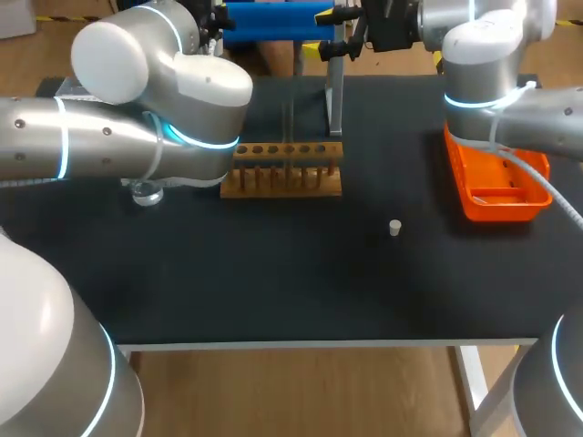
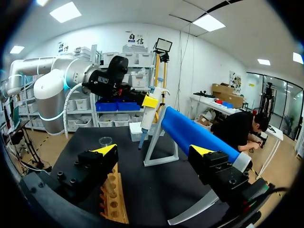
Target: Invert the test tube, pick up the pipette, mount the tip to pipette, aspirate from beaker and dispense into the tube, eject the tip, return the pipette, and cap with the stopper.
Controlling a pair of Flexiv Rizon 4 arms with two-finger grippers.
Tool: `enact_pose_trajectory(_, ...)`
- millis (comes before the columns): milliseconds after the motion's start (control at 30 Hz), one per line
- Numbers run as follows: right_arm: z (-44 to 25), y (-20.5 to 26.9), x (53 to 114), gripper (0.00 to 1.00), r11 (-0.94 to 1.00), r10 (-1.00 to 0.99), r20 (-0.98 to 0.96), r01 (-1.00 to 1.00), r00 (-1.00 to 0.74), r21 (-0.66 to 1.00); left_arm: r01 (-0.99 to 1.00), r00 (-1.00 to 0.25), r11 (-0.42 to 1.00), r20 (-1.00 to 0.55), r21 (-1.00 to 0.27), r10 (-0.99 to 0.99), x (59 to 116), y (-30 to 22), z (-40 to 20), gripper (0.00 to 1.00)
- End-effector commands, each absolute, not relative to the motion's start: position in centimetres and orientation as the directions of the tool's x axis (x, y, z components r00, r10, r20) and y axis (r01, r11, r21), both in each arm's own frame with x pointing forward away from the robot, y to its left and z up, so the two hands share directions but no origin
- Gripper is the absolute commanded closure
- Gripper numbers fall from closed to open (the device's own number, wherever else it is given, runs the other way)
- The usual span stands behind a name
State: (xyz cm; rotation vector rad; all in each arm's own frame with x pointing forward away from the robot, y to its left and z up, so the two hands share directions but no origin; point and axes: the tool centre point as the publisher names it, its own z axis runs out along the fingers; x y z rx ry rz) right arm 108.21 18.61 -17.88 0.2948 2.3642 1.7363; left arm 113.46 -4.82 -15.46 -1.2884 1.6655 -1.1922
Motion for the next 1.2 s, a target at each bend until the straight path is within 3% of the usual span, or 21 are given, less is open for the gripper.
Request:
enact_pose_trajectory(33,-17.8,18.6,108.2,0.0,0.295,0.273,-0.037,0.047,-0.961,0.954,-0.316,-0.235,0.074,0.002,-0.946,-0.972,114.2,-5.2,-16.0,1.0)
enact_pose_trajectory(1200,-17.8,18.6,108.2,0.0,0.295,0.273,-0.037,0.047,-0.961,0.954,-0.41,-0.149,0.022,0.043,-0.912,-0.988,115.3,-5.2,-18.9,1.0)
